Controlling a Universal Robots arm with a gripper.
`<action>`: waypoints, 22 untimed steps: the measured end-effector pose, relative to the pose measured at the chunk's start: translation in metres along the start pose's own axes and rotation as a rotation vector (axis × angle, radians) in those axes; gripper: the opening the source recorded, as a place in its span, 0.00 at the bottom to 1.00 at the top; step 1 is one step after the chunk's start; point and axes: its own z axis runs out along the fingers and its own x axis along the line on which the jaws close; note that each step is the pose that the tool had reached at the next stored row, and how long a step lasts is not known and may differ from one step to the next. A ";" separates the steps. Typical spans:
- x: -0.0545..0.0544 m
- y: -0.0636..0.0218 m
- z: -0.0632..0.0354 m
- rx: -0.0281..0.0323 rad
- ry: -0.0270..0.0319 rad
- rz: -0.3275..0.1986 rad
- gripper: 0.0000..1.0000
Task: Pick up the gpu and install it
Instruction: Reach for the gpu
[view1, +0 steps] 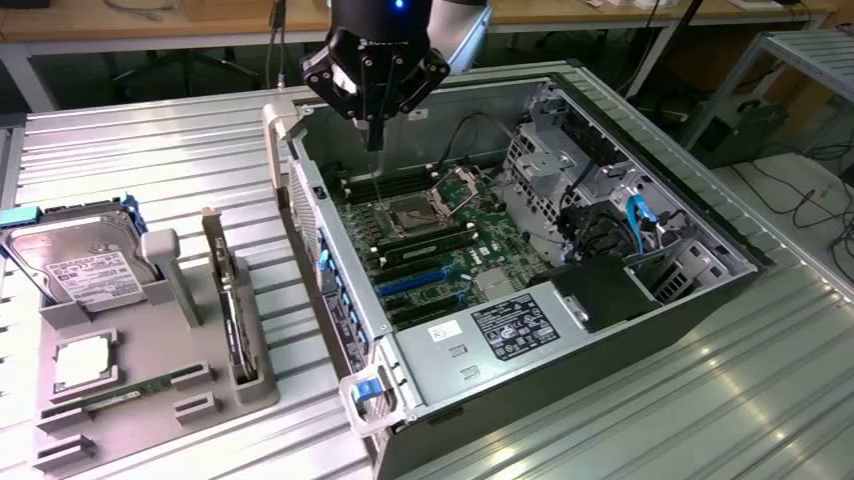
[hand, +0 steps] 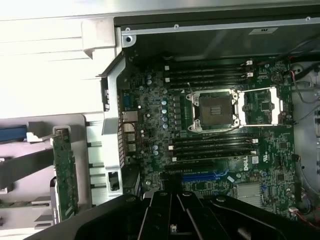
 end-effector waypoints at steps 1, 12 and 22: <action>0.001 -0.0001 0.0000 0.0000 0.0000 0.000 0.11; 0.014 -0.0011 -0.0004 0.0000 -0.0001 0.000 0.11; 0.023 -0.0017 -0.0006 0.0000 0.0000 0.000 0.11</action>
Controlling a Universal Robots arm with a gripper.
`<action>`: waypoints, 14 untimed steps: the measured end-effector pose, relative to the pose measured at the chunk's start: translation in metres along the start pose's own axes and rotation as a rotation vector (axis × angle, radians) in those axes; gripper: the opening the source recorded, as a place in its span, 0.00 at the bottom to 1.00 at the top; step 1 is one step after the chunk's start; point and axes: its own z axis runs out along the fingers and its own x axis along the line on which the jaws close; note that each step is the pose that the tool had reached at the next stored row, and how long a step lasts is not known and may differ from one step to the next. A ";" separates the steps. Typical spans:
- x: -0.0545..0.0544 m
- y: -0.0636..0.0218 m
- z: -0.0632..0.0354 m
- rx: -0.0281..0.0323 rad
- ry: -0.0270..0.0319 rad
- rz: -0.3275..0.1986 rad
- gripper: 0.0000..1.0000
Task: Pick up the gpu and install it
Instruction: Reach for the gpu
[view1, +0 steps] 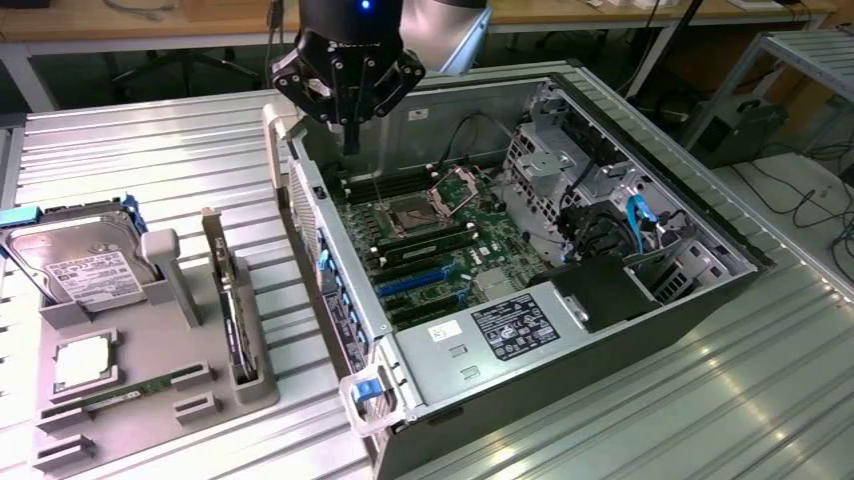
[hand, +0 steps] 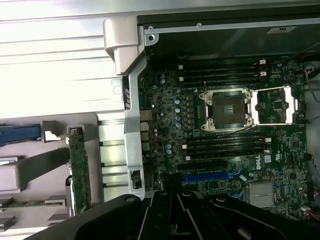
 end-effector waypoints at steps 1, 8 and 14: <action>0.001 -0.0001 -0.0001 0.0000 0.0000 0.000 0.11; 0.008 -0.0006 -0.0002 0.0000 0.0000 0.000 0.11; 0.012 -0.0009 -0.0004 0.0001 0.0000 0.000 0.11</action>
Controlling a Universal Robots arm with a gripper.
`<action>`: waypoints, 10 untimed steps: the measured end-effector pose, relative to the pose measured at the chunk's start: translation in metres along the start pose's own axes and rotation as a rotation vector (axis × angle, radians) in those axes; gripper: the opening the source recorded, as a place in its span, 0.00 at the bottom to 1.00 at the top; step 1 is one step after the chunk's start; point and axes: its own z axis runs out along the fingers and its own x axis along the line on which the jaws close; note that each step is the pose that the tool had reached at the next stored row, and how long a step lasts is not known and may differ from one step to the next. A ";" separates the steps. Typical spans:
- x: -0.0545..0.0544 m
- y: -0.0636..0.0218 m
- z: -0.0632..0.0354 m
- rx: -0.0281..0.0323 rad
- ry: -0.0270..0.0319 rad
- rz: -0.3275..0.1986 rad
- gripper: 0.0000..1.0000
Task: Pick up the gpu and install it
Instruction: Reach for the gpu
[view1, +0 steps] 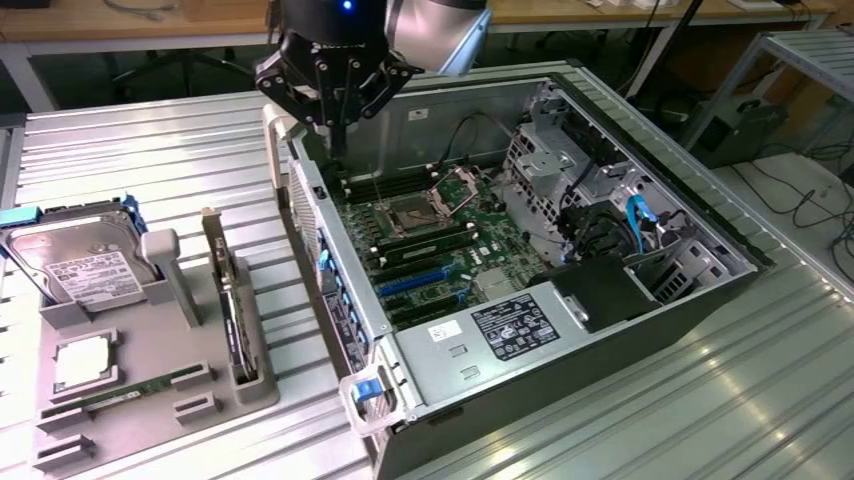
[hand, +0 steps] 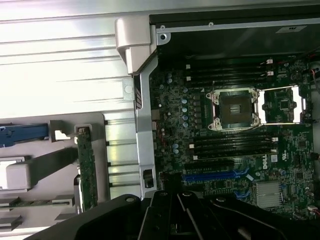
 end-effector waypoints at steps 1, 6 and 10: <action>0.001 -0.0001 0.0000 0.0000 0.0000 0.000 0.11; 0.005 -0.0004 -0.0001 -0.0001 0.0000 0.000 0.11; 0.008 -0.0006 -0.0002 -0.0001 -0.0001 0.000 0.11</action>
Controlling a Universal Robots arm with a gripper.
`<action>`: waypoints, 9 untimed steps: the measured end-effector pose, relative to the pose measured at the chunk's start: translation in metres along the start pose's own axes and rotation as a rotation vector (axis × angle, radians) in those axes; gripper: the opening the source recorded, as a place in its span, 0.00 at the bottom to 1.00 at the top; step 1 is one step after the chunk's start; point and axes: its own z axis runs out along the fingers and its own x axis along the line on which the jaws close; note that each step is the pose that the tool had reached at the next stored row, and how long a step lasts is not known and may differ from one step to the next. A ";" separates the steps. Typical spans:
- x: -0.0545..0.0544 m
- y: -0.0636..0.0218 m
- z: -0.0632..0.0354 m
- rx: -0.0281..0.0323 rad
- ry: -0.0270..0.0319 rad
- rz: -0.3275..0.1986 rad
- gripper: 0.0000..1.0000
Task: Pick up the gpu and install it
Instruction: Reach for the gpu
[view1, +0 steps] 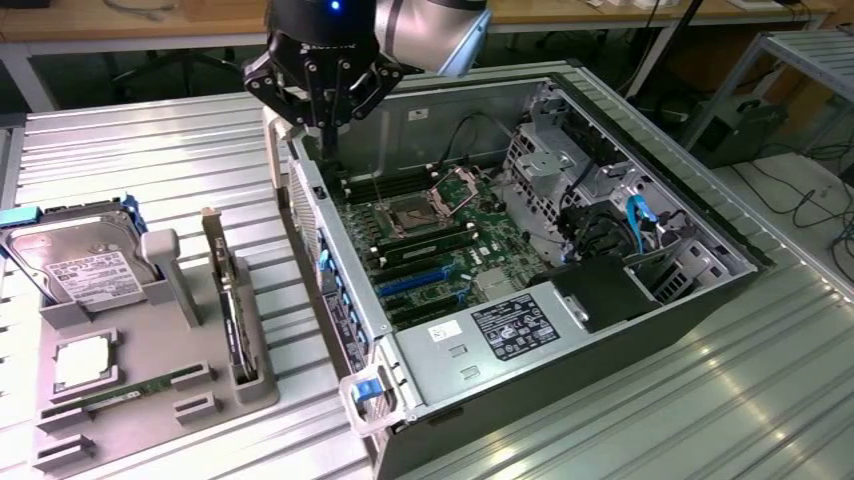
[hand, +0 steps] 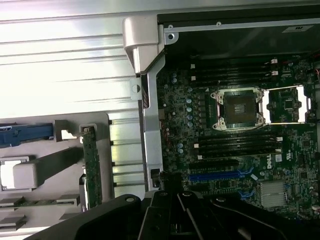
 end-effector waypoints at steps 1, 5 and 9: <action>0.001 -0.0001 0.0000 0.0000 0.0000 0.000 0.11; 0.004 -0.0003 -0.0001 0.0000 0.0000 0.000 0.11; 0.007 -0.0005 -0.0002 0.0000 0.0000 0.000 0.11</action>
